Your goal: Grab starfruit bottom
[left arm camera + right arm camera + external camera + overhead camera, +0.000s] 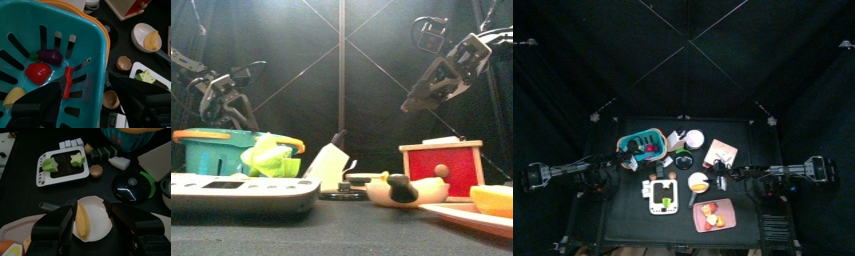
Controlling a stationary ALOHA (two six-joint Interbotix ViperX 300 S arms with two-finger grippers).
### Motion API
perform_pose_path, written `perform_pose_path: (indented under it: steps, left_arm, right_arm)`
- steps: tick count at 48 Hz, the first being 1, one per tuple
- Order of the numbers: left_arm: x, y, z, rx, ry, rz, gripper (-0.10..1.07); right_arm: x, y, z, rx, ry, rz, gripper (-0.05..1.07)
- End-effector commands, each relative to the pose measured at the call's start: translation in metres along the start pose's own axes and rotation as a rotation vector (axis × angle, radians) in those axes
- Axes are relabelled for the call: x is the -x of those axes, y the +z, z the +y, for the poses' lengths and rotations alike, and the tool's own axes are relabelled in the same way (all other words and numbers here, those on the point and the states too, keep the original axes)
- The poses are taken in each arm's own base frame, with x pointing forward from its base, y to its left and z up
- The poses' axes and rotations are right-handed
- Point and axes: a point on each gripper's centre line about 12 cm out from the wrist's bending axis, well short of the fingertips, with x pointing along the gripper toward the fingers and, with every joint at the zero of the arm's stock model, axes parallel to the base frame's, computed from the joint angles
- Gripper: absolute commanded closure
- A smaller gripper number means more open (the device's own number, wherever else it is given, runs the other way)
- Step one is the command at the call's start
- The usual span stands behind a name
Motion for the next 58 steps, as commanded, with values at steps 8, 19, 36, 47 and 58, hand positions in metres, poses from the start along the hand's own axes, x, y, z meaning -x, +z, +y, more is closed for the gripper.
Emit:
perform_pose_path:
  steps: [8, 19, 36, 47, 58]
  left_arm:
    - [0.007, 0.032, -0.012, -0.039, -0.034, -0.107, -0.02]
    - [0.018, 0.051, -0.033, -0.165, -0.096, -0.177, -0.02]
    - [0.019, 0.044, -0.082, -0.29, -0.261, -0.282, -0.02]
    - [0.001, 0.029, -0.109, -0.344, -0.327, -0.255, -0.02]
    - [-0.015, 0.014, -0.121, -0.387, -0.349, -0.206, -0.02]
  right_arm:
    - [-0.001, 0.004, -0.001, -0.004, -0.001, -0.009, 0.19]
    - [-0.001, 0.013, 0.0, -0.035, 0.0, -0.031, 0.19]
    - [0.002, 0.024, 0.004, -0.154, -0.028, -0.034, 0.19]
    - [0.009, 0.025, -0.007, -0.267, -0.136, 0.029, 0.19]
    - [0.002, 0.021, 0.009, -0.257, -0.092, 0.066, 0.19]
